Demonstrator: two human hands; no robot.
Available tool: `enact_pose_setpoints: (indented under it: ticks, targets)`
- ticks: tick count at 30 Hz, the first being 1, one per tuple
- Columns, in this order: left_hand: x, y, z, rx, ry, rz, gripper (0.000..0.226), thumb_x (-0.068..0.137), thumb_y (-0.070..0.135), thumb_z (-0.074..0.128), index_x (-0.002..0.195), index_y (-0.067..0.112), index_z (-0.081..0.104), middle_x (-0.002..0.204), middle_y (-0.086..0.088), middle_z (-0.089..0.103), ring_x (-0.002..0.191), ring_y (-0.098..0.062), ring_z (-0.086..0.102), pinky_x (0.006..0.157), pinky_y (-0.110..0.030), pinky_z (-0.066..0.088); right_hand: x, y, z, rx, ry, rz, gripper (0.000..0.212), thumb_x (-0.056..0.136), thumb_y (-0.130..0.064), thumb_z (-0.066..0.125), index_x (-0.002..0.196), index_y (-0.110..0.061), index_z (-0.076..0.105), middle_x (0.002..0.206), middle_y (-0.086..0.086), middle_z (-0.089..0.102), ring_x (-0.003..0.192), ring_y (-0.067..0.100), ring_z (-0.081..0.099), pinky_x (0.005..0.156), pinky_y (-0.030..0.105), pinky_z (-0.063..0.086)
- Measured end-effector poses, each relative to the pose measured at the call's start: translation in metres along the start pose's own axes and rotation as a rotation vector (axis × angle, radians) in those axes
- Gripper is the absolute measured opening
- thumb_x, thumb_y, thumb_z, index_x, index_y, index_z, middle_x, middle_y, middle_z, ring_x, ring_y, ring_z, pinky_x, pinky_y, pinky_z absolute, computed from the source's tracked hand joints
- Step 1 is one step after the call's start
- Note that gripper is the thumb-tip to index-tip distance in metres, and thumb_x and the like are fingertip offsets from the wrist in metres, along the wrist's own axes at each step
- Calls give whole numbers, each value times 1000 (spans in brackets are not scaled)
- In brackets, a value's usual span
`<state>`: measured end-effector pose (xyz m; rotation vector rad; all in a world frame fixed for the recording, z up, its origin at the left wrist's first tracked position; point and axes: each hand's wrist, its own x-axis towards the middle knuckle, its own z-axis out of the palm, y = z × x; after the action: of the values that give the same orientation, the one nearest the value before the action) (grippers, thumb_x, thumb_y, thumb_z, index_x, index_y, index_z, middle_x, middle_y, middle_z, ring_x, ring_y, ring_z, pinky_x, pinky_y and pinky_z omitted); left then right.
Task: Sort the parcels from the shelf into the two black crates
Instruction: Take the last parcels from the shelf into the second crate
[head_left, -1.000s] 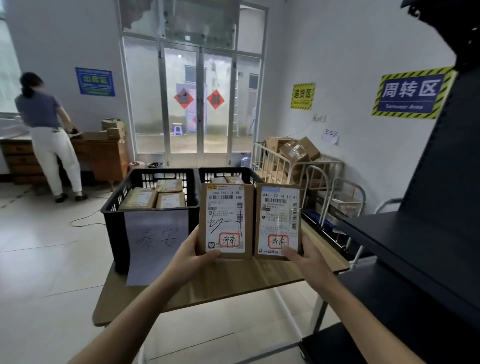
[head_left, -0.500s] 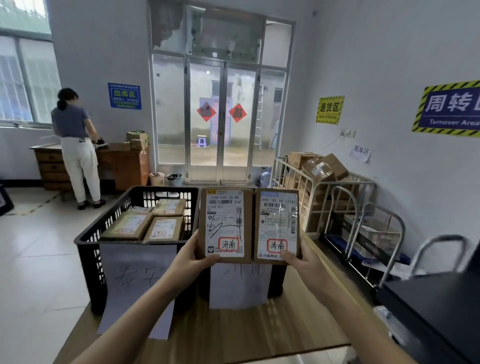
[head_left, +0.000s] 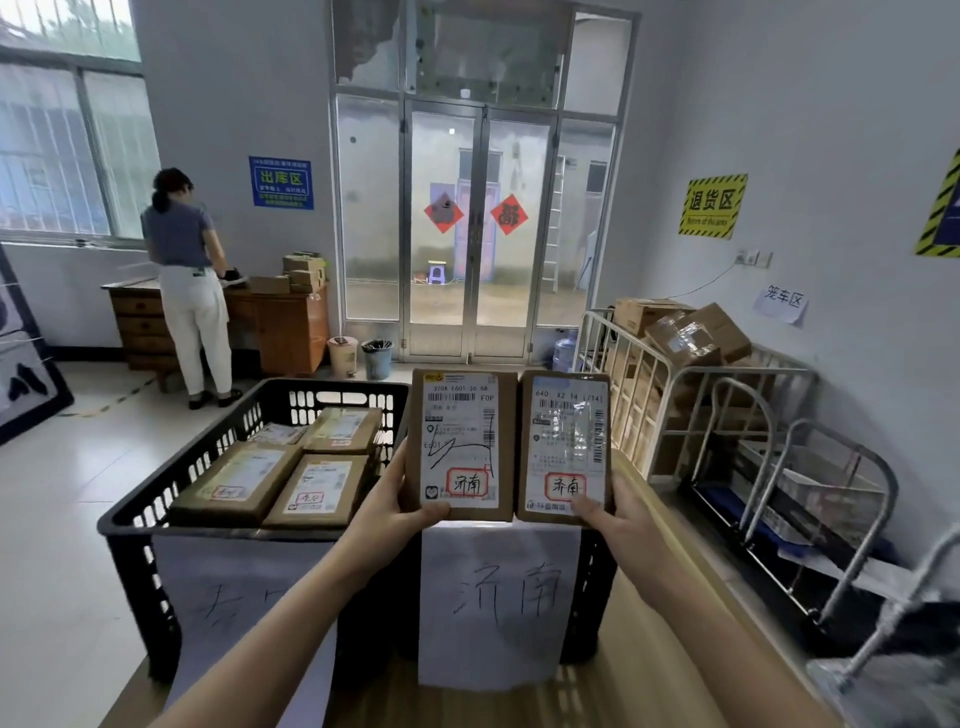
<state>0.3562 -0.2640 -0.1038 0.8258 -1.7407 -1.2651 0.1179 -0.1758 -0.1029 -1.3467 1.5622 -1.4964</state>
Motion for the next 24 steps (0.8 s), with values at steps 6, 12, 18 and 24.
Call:
enact_pose_setpoints:
  ticks: [6,12,18,24]
  targets:
    - [64,-17,-14,-25,-30,-21,86,79,1,69,147,26,21,125,-5,60,112,-16,60,95,-30,51,53,10,9,-6,46,-7,35,89,-14,57,118,-32,48,106,-17,63,100,-4,58,76,13,46]
    - [123,-32,-26,4,-81,0,87,80,5,69,146,31,20,130,-3,56,119,-20,55,104,-43,43,100,15,17,-8,74,20,31,92,-19,53,120,-28,46,111,-13,62,100,-6,54,70,12,41]
    - [150,-63,-24,15,-116,-45,83,80,9,69,142,36,22,128,5,55,116,-11,55,99,-33,46,125,35,22,-23,97,51,28,92,-16,52,118,-27,47,107,-13,61,95,-8,56,65,2,44]
    - [172,-101,-16,41,-136,-231,71,76,7,72,127,37,33,109,14,59,97,1,59,71,-14,49,149,76,19,-27,36,214,30,88,-11,59,113,-24,51,106,-9,64,93,-1,61,65,9,49]
